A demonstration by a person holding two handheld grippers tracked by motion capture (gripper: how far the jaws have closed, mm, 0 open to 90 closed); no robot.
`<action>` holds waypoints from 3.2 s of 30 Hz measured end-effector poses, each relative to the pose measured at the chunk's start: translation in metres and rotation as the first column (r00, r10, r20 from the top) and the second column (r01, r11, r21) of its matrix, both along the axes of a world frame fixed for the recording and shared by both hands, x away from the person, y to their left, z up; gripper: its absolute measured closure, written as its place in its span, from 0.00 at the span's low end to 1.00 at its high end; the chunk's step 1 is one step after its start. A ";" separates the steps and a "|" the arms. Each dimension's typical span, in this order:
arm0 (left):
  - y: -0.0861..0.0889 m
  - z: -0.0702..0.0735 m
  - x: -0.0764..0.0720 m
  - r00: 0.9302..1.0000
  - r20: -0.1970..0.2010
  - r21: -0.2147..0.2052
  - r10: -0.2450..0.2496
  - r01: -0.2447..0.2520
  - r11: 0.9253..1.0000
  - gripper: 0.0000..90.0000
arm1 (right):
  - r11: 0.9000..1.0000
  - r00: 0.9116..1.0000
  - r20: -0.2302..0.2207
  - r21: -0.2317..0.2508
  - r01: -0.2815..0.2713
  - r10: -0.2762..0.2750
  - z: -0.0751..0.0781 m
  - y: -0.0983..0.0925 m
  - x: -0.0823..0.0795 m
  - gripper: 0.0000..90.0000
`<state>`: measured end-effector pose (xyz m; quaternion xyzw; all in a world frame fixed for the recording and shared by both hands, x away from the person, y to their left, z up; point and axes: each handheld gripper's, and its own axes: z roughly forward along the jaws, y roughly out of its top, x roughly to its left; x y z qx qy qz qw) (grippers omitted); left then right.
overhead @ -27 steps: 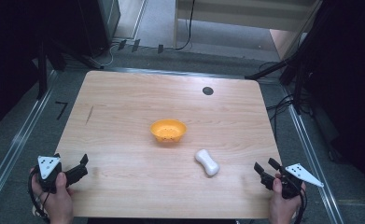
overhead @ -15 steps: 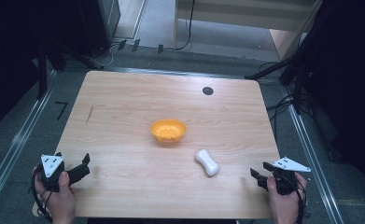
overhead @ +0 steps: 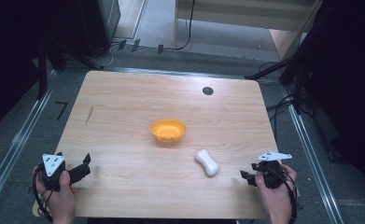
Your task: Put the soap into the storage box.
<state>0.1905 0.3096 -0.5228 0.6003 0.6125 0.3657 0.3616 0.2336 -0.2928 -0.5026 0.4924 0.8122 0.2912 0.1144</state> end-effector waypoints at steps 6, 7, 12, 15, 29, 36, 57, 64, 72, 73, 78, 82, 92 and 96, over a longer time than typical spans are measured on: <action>0.000 0.000 0.000 1.000 -0.002 -0.001 -0.001 0.001 1.000 0.08 | 1.000 0.998 -0.051 -0.012 -0.021 0.020 0.004 0.006 0.007 0.48; 0.000 0.000 0.000 1.000 -0.002 -0.002 -0.002 0.002 1.000 0.08 | 0.999 0.997 -0.066 -0.016 -0.029 0.028 0.004 0.007 0.009 0.48; 0.000 0.000 0.001 1.000 -0.008 0.003 -0.002 0.002 1.000 0.08 | 0.999 0.994 -0.100 -0.019 -0.048 0.046 0.004 0.011 0.012 0.47; 0.000 0.000 0.001 1.000 -0.009 -0.001 -0.001 0.001 1.000 0.08 | 0.998 0.991 -0.120 -0.028 -0.056 0.053 0.004 0.015 0.014 0.47; 0.001 0.000 0.001 1.000 -0.012 -0.013 -0.003 0.002 1.000 0.08 | 0.996 0.985 -0.160 -0.050 -0.073 0.064 0.010 0.035 0.022 0.39; 0.001 0.000 0.001 1.000 -0.011 -0.015 -0.009 0.009 1.000 0.08 | 0.994 0.981 -0.179 -0.067 -0.086 0.073 0.012 0.049 0.027 0.27; 0.002 0.000 0.002 1.000 -0.018 -0.026 -0.016 0.015 1.000 0.08 | 0.985 0.971 -0.201 -0.085 -0.152 0.132 0.016 0.097 0.043 0.29; 0.002 0.000 0.002 1.000 -0.021 -0.031 -0.016 0.015 0.999 0.08 | 0.982 0.966 -0.219 -0.095 -0.163 0.139 0.012 0.112 0.048 0.31; 0.003 0.000 0.003 1.000 -0.024 -0.038 -0.020 0.019 0.999 0.08 | 0.977 0.955 -0.252 -0.106 -0.185 0.154 0.007 0.130 0.057 0.39; 0.003 0.000 0.003 1.000 -0.024 -0.038 -0.020 0.019 0.999 0.08 | 0.975 0.954 -0.254 -0.112 -0.191 0.158 0.006 0.131 0.058 0.39; 0.003 0.000 0.003 0.999 -0.026 -0.041 -0.020 0.019 0.999 0.08 | 0.973 0.953 -0.260 -0.127 -0.194 0.156 0.002 0.136 0.062 0.43; 0.003 0.000 0.003 0.999 -0.026 -0.040 -0.020 0.018 0.999 0.08 | 0.970 0.951 -0.267 -0.139 -0.197 0.155 -0.001 0.138 0.064 0.44; 0.003 0.000 0.003 0.999 -0.023 -0.043 -0.023 0.022 0.999 0.08 | 0.947 0.951 -0.231 -0.201 -0.253 0.205 -0.005 0.145 0.063 0.53; 0.003 0.000 0.002 0.999 -0.024 -0.041 -0.023 0.022 0.999 0.08 | 0.947 0.951 -0.234 -0.201 -0.251 0.202 -0.005 0.145 0.064 0.54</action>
